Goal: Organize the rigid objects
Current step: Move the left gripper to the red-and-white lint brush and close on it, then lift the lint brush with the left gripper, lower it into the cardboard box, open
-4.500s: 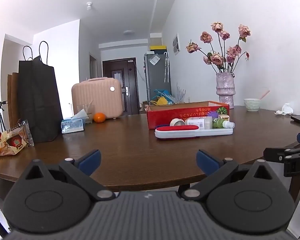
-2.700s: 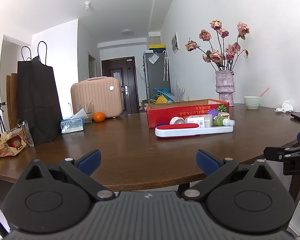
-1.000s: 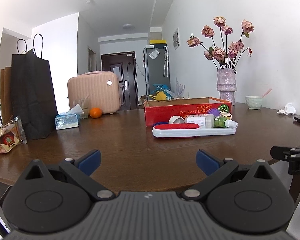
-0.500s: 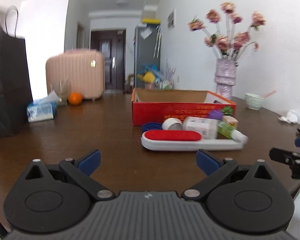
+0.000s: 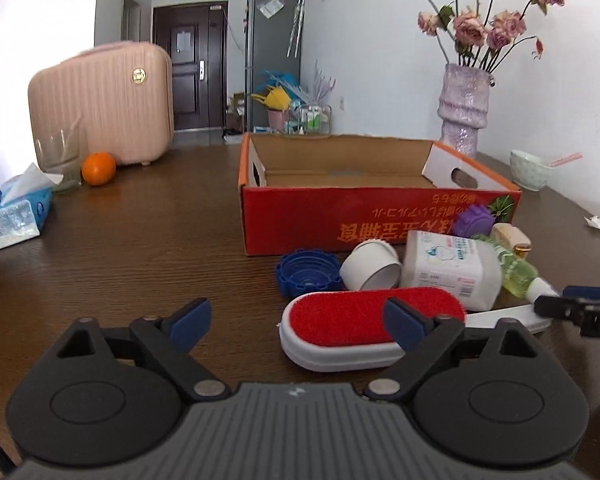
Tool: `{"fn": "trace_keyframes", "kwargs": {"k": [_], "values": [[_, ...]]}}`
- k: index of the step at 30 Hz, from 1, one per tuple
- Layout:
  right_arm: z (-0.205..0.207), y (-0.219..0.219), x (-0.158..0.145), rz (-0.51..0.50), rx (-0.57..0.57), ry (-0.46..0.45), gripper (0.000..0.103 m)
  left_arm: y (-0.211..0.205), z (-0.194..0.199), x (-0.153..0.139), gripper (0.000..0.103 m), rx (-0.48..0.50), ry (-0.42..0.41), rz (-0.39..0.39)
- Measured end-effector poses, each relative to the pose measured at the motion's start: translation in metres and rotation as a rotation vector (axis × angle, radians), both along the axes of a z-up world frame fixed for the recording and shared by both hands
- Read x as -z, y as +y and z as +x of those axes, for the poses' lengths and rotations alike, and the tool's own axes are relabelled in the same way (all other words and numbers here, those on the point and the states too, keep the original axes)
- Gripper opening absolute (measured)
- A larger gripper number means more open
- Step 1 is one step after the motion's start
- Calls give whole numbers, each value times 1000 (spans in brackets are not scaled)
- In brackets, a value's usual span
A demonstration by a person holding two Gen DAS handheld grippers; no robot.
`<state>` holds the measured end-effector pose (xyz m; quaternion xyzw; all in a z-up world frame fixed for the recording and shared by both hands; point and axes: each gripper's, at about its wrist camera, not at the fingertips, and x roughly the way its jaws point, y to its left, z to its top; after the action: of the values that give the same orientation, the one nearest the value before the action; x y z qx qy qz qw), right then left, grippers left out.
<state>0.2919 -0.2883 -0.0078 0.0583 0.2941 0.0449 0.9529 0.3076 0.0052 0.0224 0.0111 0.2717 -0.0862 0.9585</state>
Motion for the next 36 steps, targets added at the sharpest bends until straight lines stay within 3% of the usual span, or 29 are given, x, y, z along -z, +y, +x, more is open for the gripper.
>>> {"fn": "trace_keyframes", "kwargs": {"k": [4,8,11,13,16,19,26,28,36], "values": [[6,-20,-6,-59,95,-7,62,7,6,8,93,23,16,-59],[-4,-19,-15,-38,25,-42,57,8,13,12,92,49,22,-96],[-5,-10,-12,13,-72,-4,43,9,18,17,92,65,38,-121],[4,-9,-3,74,-90,51,25,11,21,19,89,76,57,-149],[12,-9,3,108,-88,66,18,13,20,19,82,81,57,-167],[15,-6,3,97,-96,72,18,14,19,19,68,111,63,-201],[14,-16,6,154,-108,72,17,16,17,18,65,106,82,-229],[11,-15,6,180,-113,73,12,16,10,17,63,83,87,-233],[-31,-10,2,179,-62,19,12,19,-29,11,56,9,91,-284]]}}
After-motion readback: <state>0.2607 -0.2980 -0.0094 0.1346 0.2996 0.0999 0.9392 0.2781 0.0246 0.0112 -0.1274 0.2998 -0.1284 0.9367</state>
